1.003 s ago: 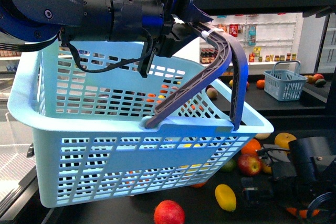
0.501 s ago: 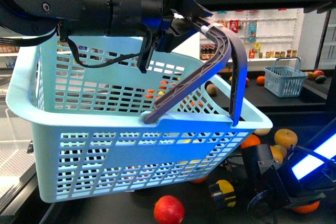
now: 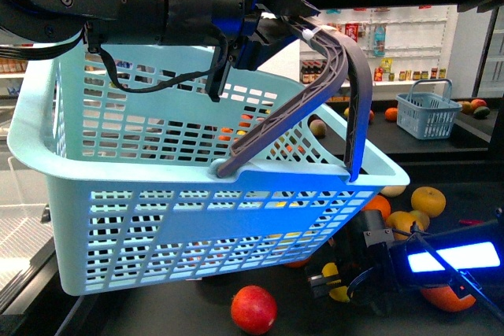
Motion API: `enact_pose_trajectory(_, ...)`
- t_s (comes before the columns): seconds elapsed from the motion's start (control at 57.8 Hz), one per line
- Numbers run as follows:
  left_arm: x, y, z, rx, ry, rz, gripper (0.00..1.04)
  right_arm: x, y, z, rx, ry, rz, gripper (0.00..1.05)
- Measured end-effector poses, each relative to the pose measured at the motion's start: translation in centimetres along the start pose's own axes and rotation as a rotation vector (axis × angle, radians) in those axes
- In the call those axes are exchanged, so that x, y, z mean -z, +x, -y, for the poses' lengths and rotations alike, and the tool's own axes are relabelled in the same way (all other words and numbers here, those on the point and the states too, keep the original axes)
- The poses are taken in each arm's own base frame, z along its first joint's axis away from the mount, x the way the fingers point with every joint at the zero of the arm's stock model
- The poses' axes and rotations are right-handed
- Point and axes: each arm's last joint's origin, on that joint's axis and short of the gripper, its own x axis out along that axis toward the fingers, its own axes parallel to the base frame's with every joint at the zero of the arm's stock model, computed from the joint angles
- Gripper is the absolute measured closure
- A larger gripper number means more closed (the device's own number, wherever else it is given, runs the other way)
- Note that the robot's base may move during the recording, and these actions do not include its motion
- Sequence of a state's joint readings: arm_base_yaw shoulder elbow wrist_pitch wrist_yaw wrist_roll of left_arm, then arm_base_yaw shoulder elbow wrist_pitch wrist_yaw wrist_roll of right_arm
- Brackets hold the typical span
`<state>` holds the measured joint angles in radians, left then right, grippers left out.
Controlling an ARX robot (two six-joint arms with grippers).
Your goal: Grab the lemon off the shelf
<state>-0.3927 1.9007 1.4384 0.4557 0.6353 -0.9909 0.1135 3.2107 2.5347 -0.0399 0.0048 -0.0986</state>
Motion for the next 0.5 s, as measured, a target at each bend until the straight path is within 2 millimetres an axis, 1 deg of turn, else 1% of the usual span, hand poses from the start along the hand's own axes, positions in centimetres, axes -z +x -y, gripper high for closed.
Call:
enact_pose_trajectory(0.069,0.00,0.00,0.00,0.000,0.000,0.000,0.93,-0.06,0.21,0.03,0.007,0.000,-0.003,0.07)
enact_pose_trajectory(0.104,0.00,0.00,0.00,0.000,0.000,0.000,0.93,-0.03,0.29,0.05,0.008,-0.001,-0.005,0.10)
enact_pose_trajectory(0.363,0.00,0.00,0.00,0.000,0.000,0.000,0.93,-0.52,0.38,0.16,0.016,0.000,0.005,0.48)
enact_pose_trajectory(0.45,0.01,0.00,-0.01,0.000,-0.001,0.000,0.93,-0.38,0.37,0.17,0.016,0.001,0.000,0.56)
enact_pose_trajectory(0.501,-0.01,-0.01,0.02,0.000,0.000,0.000,0.93,-0.31,0.29,0.27,0.017,0.003,-0.003,0.58)
